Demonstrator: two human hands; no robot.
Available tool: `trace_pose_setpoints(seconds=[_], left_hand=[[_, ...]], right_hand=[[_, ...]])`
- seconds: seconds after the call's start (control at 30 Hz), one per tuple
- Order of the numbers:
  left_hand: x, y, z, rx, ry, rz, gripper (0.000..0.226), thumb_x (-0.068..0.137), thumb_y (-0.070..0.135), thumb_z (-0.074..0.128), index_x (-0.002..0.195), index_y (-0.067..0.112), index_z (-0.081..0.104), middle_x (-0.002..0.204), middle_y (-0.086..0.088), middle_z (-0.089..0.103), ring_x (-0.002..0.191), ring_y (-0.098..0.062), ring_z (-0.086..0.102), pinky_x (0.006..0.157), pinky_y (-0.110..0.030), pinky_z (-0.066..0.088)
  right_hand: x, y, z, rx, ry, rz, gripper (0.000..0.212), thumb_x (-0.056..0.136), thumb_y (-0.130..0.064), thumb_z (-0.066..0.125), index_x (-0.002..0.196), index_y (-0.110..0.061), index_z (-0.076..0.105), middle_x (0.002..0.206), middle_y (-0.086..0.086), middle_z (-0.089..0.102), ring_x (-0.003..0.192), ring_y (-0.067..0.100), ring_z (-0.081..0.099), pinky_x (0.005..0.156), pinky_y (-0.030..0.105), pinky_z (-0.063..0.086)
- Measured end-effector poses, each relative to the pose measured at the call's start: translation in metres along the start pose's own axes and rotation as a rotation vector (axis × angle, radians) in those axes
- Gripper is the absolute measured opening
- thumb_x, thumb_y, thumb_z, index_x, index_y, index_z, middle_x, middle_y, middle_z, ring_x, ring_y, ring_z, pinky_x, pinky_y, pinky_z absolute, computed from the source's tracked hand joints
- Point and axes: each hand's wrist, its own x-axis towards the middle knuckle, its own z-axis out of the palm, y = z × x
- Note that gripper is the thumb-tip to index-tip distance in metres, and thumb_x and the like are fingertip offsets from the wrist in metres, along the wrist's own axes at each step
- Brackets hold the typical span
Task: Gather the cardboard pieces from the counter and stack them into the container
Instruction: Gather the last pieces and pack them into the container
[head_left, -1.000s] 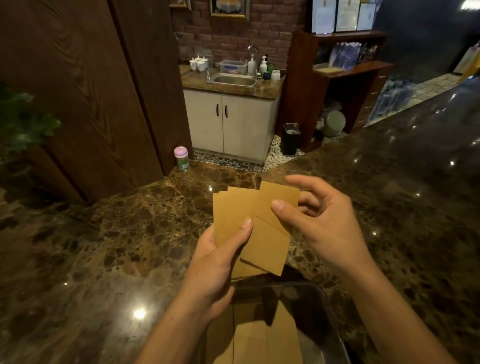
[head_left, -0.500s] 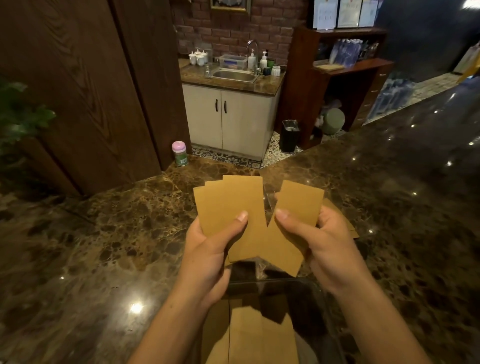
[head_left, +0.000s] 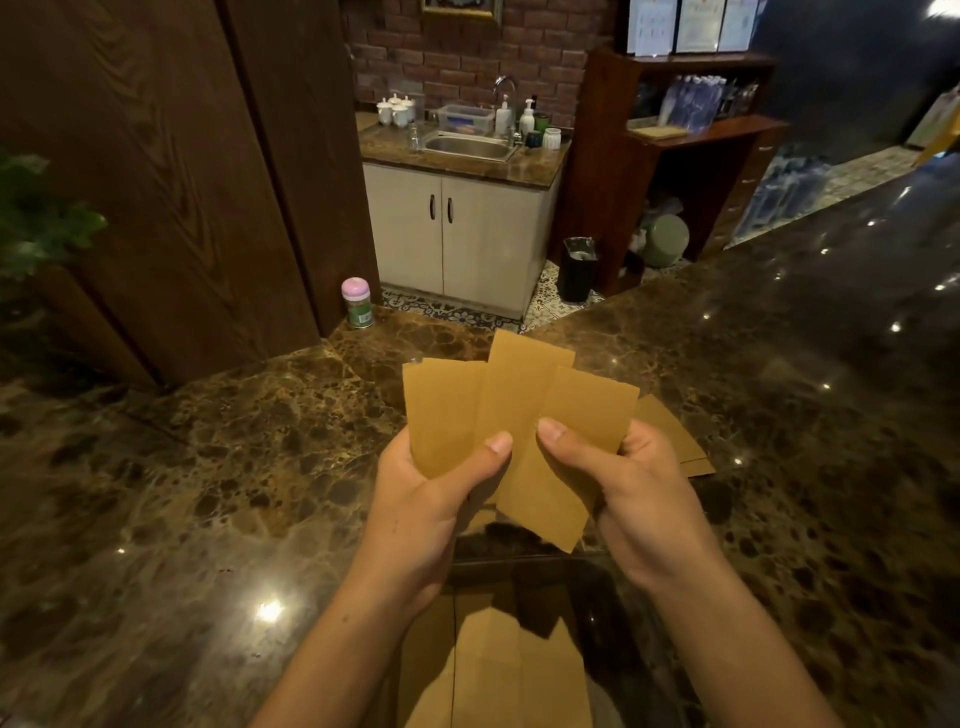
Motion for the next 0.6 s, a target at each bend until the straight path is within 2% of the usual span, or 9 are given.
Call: trace_pose_setpoints(seconds=[0.2, 0.43, 0.53, 0.6], left_hand=[[-0.003, 0.000, -0.002, 0.003, -0.016, 0.022, 0.041, 0.073, 0.012, 0.076, 0.112, 0.018, 0.065, 0.097, -0.001, 0.079, 0.092, -0.022, 0.076, 0.066, -0.033, 0.062], [0.002, -0.004, 0.001, 0.208, 0.163, 0.195, 0.038, 0.080, 0.013, 0.081, 0.110, 0.030, 0.064, 0.101, 0.014, 0.076, 0.095, -0.010, 0.074, 0.077, -0.031, 0.062], [0.002, -0.007, 0.005, 0.417, 0.181, 0.318, 0.033, 0.084, 0.011, 0.080, 0.104, 0.032, 0.065, 0.098, 0.020, 0.073, 0.088, -0.001, 0.072, 0.071, -0.019, 0.058], [0.002, -0.008, 0.009, 0.458, 0.169, 0.358, 0.028, 0.087, 0.014, 0.077, 0.111, 0.025, 0.068, 0.099, 0.017, 0.075, 0.091, 0.000, 0.072, 0.074, -0.015, 0.056]], right_hand=[[0.000, 0.000, 0.000, -0.032, 0.017, -0.007, 0.032, 0.087, -0.017, 0.073, 0.119, -0.016, 0.072, 0.111, 0.003, 0.081, 0.102, 0.021, 0.078, 0.087, 0.043, 0.063], [-0.001, 0.002, -0.005, -0.178, 0.037, -0.056, 0.021, 0.091, -0.015, 0.075, 0.111, -0.020, 0.075, 0.105, -0.002, 0.081, 0.097, 0.016, 0.078, 0.081, 0.036, 0.064], [-0.002, 0.005, -0.003, -0.358, 0.113, -0.141, 0.019, 0.091, -0.021, 0.077, 0.109, -0.026, 0.076, 0.102, -0.010, 0.081, 0.093, 0.009, 0.077, 0.080, 0.036, 0.065], [-0.005, 0.005, 0.000, -0.470, 0.132, -0.193, 0.020, 0.090, -0.028, 0.078, 0.110, -0.031, 0.076, 0.102, -0.016, 0.079, 0.093, 0.002, 0.075, 0.080, 0.031, 0.065]])
